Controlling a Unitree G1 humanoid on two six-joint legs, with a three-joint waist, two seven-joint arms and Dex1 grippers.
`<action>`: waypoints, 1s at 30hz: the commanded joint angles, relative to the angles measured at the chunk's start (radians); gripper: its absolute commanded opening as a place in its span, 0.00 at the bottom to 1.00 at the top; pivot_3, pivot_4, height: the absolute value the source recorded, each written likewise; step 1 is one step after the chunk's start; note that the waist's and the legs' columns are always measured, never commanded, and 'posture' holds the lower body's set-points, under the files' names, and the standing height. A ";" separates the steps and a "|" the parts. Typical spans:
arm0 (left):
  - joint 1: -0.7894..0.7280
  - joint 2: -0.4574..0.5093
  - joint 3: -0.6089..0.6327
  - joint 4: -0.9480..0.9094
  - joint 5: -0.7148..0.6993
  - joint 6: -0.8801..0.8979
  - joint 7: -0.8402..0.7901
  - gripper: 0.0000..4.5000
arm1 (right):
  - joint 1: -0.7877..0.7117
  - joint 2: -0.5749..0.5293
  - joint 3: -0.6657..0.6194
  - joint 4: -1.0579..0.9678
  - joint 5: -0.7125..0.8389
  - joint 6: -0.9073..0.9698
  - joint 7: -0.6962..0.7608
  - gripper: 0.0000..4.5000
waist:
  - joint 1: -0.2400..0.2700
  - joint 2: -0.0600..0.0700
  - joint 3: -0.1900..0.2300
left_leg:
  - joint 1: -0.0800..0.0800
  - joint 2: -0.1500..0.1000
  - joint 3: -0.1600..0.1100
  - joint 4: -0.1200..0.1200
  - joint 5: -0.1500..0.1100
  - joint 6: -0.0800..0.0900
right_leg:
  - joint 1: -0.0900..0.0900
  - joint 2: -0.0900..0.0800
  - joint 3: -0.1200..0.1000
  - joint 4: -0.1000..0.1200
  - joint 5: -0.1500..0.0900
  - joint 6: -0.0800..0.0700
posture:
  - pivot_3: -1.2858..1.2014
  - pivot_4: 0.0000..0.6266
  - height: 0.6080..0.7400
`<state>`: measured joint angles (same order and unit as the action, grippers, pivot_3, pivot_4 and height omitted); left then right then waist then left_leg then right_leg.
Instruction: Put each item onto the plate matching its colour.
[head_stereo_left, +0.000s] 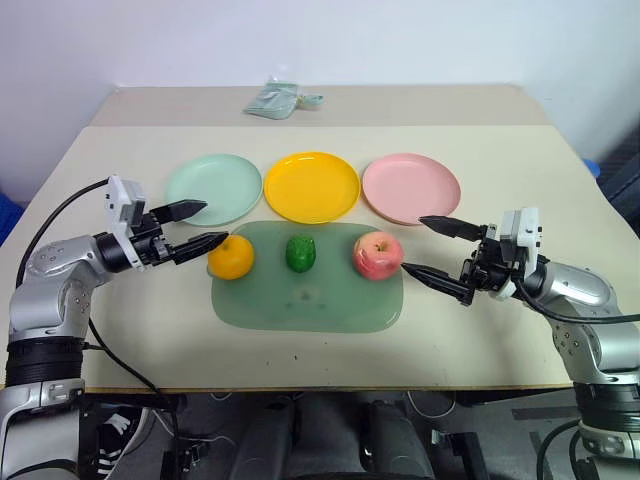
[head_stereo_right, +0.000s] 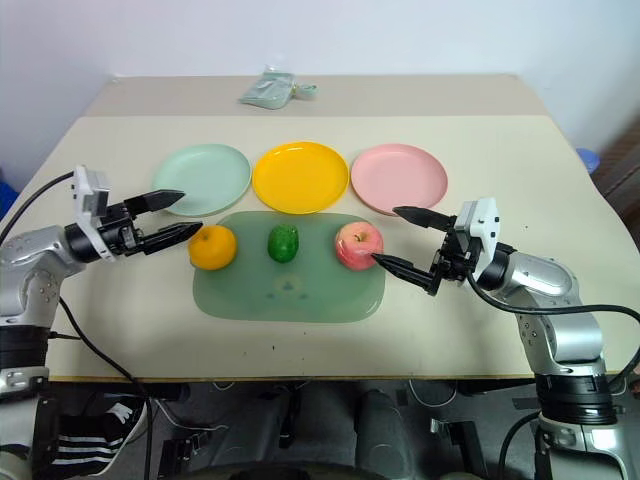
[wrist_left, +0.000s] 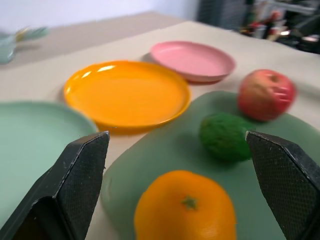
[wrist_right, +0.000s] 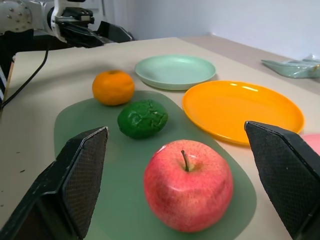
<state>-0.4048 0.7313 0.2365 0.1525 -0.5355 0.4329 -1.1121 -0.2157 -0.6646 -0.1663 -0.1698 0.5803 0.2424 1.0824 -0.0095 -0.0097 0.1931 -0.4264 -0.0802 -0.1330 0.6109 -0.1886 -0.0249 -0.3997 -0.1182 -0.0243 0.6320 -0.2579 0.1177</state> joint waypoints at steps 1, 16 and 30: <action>0.000 0.033 -0.002 -0.088 -0.048 0.182 0.068 1.00 | -0.028 -0.029 -0.008 -0.022 0.018 0.007 0.031 0.99 | -0.001 0.000 0.000 | 0.000 0.000 0.000 0.000 0.000 0.000 | 0.000 0.000 0.000 0.000 0.000 0.000 | 0.52 0.24 1.00; -0.016 0.013 -0.049 -0.343 0.015 0.562 0.486 1.00 | -0.061 0.014 -0.005 -0.081 0.025 -0.086 0.047 0.99 | 0.001 0.000 0.000 | 0.000 0.000 0.000 0.000 0.000 0.000 | -0.001 0.001 0.000 0.000 0.000 0.000 | 0.52 0.24 1.00; -0.023 -0.053 -0.033 -0.407 -0.002 0.573 0.567 1.00 | -0.060 0.013 -0.002 -0.084 0.029 -0.068 0.042 0.99 | 0.000 0.000 0.000 | 0.000 0.000 0.000 0.000 0.000 -0.001 | -0.001 0.001 0.001 0.001 0.000 0.000 | 0.52 0.24 1.00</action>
<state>-0.4076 0.6634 0.1797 -0.2361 -0.5429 1.0319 -0.5428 -0.2710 -0.6404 -0.1598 -0.2326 0.6017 0.1760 1.1257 -0.0094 -0.0096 0.1932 -0.4263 -0.0799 -0.1326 0.6109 -0.1883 -0.0255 -0.4002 -0.1174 -0.0235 0.6326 -0.2577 0.1178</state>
